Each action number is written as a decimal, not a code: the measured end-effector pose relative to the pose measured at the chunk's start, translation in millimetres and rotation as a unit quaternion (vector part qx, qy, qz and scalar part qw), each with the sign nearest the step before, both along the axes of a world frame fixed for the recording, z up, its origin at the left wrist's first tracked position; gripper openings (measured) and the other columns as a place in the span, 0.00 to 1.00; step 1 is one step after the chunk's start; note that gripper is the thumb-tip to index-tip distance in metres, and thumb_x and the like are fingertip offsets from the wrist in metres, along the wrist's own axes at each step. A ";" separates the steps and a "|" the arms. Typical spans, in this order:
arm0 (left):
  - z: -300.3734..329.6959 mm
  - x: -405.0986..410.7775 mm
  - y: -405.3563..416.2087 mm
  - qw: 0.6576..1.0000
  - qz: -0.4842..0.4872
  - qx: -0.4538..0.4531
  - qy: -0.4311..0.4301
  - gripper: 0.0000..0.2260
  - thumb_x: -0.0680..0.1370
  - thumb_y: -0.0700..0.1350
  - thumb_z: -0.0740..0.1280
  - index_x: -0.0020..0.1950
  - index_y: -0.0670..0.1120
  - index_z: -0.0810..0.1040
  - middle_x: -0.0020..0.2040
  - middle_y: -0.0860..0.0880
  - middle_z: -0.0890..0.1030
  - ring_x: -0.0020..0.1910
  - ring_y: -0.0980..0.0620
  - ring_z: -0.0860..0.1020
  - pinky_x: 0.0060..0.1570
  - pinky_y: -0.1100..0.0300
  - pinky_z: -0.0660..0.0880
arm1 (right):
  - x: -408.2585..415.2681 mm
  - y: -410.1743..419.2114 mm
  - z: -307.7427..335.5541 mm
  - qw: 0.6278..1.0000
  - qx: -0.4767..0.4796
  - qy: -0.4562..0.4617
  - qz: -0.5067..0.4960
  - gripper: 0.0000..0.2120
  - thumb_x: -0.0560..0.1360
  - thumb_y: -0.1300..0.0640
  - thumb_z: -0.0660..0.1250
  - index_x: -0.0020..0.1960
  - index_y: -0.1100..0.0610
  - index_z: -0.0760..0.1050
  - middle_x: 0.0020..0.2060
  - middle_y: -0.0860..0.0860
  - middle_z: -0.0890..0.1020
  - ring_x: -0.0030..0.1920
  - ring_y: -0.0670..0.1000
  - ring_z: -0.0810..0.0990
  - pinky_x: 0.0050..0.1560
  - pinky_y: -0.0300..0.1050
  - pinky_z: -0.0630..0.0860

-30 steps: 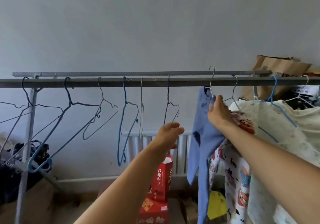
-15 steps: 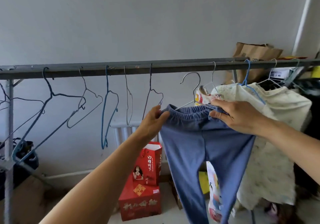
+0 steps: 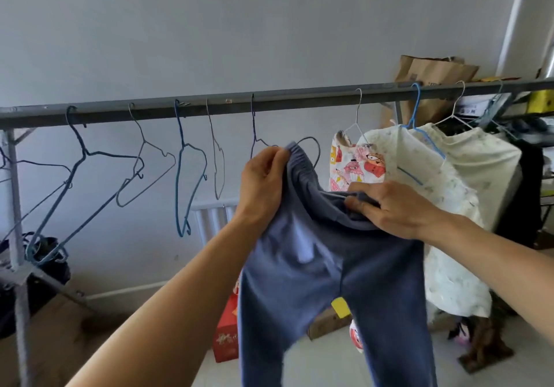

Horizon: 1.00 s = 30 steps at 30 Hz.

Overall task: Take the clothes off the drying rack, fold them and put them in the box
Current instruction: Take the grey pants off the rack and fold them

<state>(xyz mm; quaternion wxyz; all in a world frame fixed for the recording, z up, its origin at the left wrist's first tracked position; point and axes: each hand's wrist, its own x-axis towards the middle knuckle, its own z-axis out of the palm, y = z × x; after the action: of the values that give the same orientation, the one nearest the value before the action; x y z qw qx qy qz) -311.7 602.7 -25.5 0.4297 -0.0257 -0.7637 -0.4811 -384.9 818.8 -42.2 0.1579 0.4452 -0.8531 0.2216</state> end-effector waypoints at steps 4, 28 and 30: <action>-15.1 17.3 -5.2 0.993 -0.050 -0.062 -0.085 0.19 0.83 0.53 0.58 0.40 0.39 0.71 0.34 0.50 0.71 0.34 0.57 0.67 0.37 0.58 0.69 | 4.3 -5.7 -8.9 0.989 -0.144 -0.034 0.002 0.18 0.79 0.45 0.55 0.31 0.48 0.64 0.25 0.43 0.72 0.28 0.46 0.68 0.33 0.47 0.66; -97.3 88.3 -68.1 0.930 0.301 -0.050 -0.205 0.14 0.82 0.55 0.60 0.41 0.48 0.74 0.37 0.49 0.77 0.38 0.45 0.74 0.39 0.54 0.67 | 13.2 -29.6 -52.8 0.920 0.013 -0.392 -0.028 0.09 0.73 0.71 0.63 0.43 0.57 0.74 0.33 0.52 0.77 0.29 0.45 0.76 0.27 0.36 0.72; -96.4 91.1 -70.4 0.923 0.328 -0.038 -0.197 0.15 0.82 0.55 0.59 0.41 0.46 0.73 0.37 0.47 0.77 0.39 0.41 0.75 0.39 0.53 0.66 | 15.5 -28.5 -56.1 0.909 0.001 -0.415 -0.026 0.11 0.73 0.72 0.62 0.41 0.57 0.73 0.32 0.53 0.77 0.24 0.42 0.75 0.26 0.36 0.70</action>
<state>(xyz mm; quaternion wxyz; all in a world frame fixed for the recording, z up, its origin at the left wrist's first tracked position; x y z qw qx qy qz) -220.7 532.3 -121.9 0.4027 0.3057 -0.8163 -0.2793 -369.5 790.4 -98.3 -0.2056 0.2911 -0.8530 0.3812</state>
